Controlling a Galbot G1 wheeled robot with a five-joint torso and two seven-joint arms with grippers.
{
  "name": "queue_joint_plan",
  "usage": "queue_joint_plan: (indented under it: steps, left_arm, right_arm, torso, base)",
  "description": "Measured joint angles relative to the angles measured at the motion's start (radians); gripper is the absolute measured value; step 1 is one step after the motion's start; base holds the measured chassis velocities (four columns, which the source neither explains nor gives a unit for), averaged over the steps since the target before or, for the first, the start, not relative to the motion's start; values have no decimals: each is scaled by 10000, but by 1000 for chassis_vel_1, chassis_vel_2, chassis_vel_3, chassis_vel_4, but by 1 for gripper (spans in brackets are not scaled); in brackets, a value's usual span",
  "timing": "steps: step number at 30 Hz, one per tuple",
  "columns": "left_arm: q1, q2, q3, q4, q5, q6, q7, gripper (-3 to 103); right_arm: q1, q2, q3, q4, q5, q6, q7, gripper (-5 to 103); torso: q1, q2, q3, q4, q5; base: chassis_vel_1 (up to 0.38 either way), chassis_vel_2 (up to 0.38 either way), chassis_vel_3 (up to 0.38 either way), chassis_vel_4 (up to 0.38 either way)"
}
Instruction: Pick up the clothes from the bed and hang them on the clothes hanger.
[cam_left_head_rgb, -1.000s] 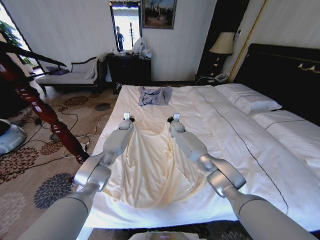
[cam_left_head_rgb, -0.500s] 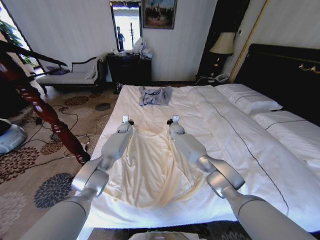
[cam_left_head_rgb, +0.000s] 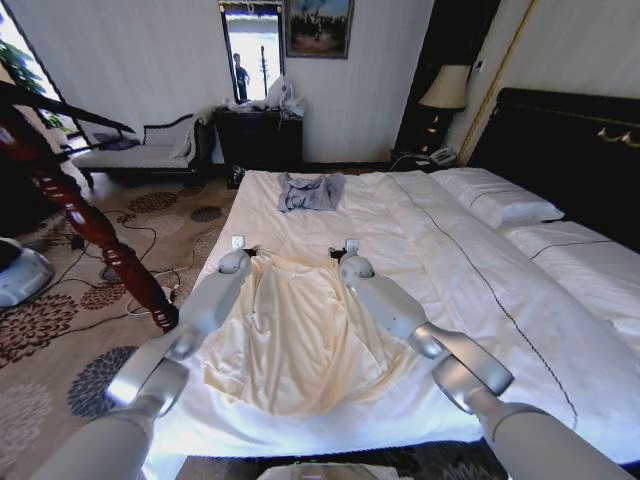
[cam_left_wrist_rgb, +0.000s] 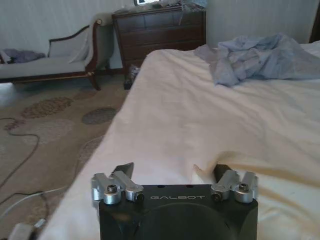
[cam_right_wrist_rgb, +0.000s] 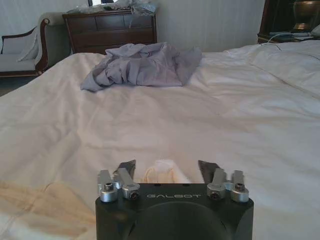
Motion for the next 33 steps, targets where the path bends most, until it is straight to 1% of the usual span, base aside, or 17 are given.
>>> queue_joint_plan:
  steps: [1, 3, 4, 7, 9, 10, 12, 14, 15, 18, 19, 21, 24, 25, 26, 29, 33]
  left_arm:
    - [0, 0, 0, 0, 0, 0, 0, 85]
    - [505, 482, 7, -978, -168, 12, -174, 96]
    - [505, 482, 7, -978, -168, 12, -174, 96]
    - [1256, 998, 9, -2198, -333, 17, -392, 100]
    - [1936, 1327, -100, -3233, -429, 0, -685, 100]
    - [1936, 1327, -100, -3233, -429, 0, -685, 100]
    - [2570, 1632, -186, -4184, -386, -72, -796, 100]
    - [3097, 1917, -355, -4769, 89, -435, -799, 100]
    - [3097, 1917, -355, -4769, 89, -435, -799, 100]
    - [3900, 2394, -664, -5559, 578, -896, -845, 100]
    - [3900, 2394, -664, -5559, 578, -896, -845, 100]
    - [4803, 2892, -1097, -6418, 993, -999, -942, 100]
    - [6375, 3633, -1856, -7937, 1456, -1010, -1113, 100]
    - [6375, 3633, -1856, -7937, 1456, -1010, -1113, 100]
    - [7015, 3760, -2227, -8550, 1710, -1015, -1113, 100]
    - [8520, 3959, -3298, -9523, 2211, -1120, -962, 100]
    - [9267, 3792, -3840, -9598, 2530, -1251, -842, 100]
  right_arm:
    - [0, 0, 0, 0, 0, 0, 0, 72]
    - [-315, -484, -2, 799, 157, -3, 202, 83]
    - [-315, -484, -2, 799, 157, -3, 202, 83]
    - [-847, -1431, 6, 2091, 319, 5, 462, 93]
    - [-1641, -2399, 272, 3356, 367, 39, 611, 99]
    - [-1641, -2399, 272, 3356, 367, 39, 611, 99]
    - [-2468, -3075, 722, 4394, 298, 89, 699, 100]
    - [-3297, -3591, 1460, 5524, 106, 171, 798, 100]
    - [-3297, -3591, 1460, 5524, 106, 171, 798, 100]
    - [-4777, -4296, 2613, 7248, -24, 222, 920, 100]
    - [-4777, -4296, 2613, 7248, -24, 222, 920, 100]
    - [-5668, -4583, 3040, 7991, -231, 299, 1023, 100]
    - [-6575, -4645, 3553, 8608, -742, 372, 1125, 100]
    - [-6575, -4645, 3553, 8608, -742, 372, 1125, 100]
    - [-7084, -4643, 3952, 8909, -1015, 383, 1129, 100]
    - [-8282, -4652, 4910, 9685, -1488, 372, 1075, 100]
    - [-9089, -4698, 5455, 9943, -1921, 447, 902, 100]
  torso:
    - [0, 0, 0, 0, 0]
    - [-1, 1, -2, 1, 7]
    - [-1, 1, -2, 1, 7]
    - [-1, 1, -1, -5, 4]
    - [0, 1, -2, -12, 2]
    - [0, 1, -2, -12, 2]
    - [-2, 1, -2, -16, 10]
    - [-3, 2, -4, -6, 3]
    - [-3, 2, -4, -6, 3]
    - [-1, 2, -2, -7, -2]
    - [-1, 2, -2, -7, -2]
    - [-3, 2, -2, -17, 5]
    - [-4, 2, -2, 6, 8]
    - [-4, 2, -2, 6, 8]
    - [-2, 2, -1, 7, 1]
    - [-3, 3, -3, -11, 6]
    - [-5, 3, -2, 1, 7]
  base:
    - [0, 0, 0, 0]
    - [0, 0, 0, 0]
    - [0, 0, 0, 0]
    - [0, 0, 0, 0]
    - [0, 0, 0, 0]
    - [0, 0, 0, 0]
    - [0, 0, 0, 0]
    - [0, 0, 0, 0]
    - [0, 0, 0, 0]
    - [0, 0, 0, 0]
    - [0, 0, 0, 0]
    - [0, 0, 0, 0]
    - [0, 0, 0, 0]
    - [0, 0, 0, 0]
    - [0, 0, 0, 0]
    - [0, 0, 0, 0]
    - [0, 0, 0, 0]
